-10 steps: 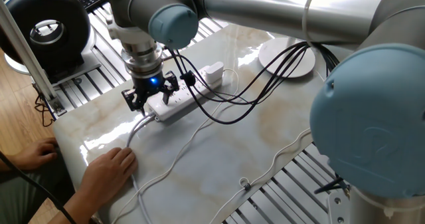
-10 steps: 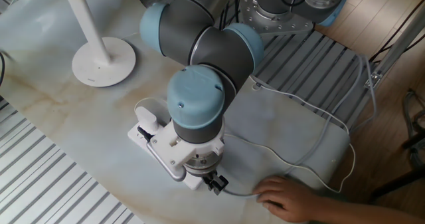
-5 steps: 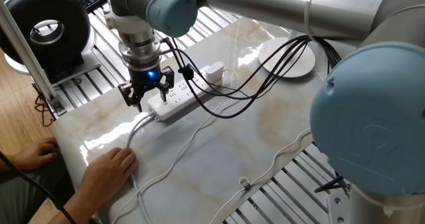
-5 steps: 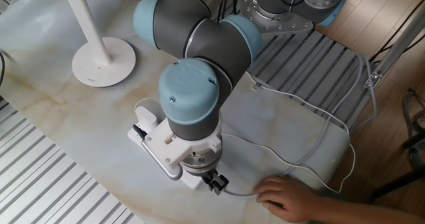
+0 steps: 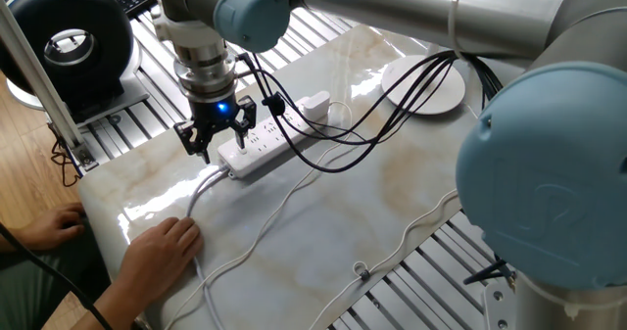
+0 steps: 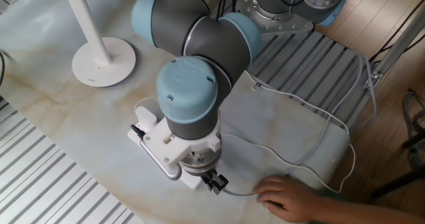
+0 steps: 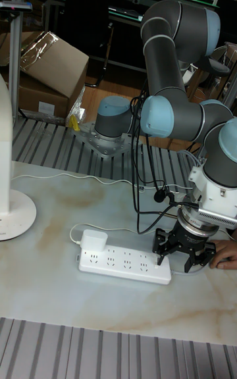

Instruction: Plug in the power cord of the desk lamp, turn on the socket, and light up the desk lamp

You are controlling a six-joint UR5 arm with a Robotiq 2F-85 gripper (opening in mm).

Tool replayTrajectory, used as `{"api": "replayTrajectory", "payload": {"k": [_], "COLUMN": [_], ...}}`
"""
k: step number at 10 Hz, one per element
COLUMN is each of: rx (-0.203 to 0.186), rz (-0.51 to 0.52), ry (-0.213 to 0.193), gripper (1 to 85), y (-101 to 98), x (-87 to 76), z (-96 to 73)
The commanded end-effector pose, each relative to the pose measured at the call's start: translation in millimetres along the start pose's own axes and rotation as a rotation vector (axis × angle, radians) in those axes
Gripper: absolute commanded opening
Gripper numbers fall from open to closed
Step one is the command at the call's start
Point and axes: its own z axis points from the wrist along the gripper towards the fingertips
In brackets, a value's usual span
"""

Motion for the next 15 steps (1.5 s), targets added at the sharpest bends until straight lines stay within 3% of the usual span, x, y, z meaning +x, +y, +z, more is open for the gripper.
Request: {"api": "replayTrajectory", "payload": {"k": [1, 6, 11, 15], "rx": [-0.002, 0.001, 0.007, 0.003], "rz": [0.006, 0.004, 0.010, 0.013], "ry": [0.001, -0.009, -0.041, -0.037], "gripper": [62.7, 62.3, 61.3, 62.0], "y": [1.4, 0.1, -1.6, -0.1], "x": [0.3, -2.4, -5.3, -4.4], "z": [0.1, 5.9, 27.6, 26.9]}}
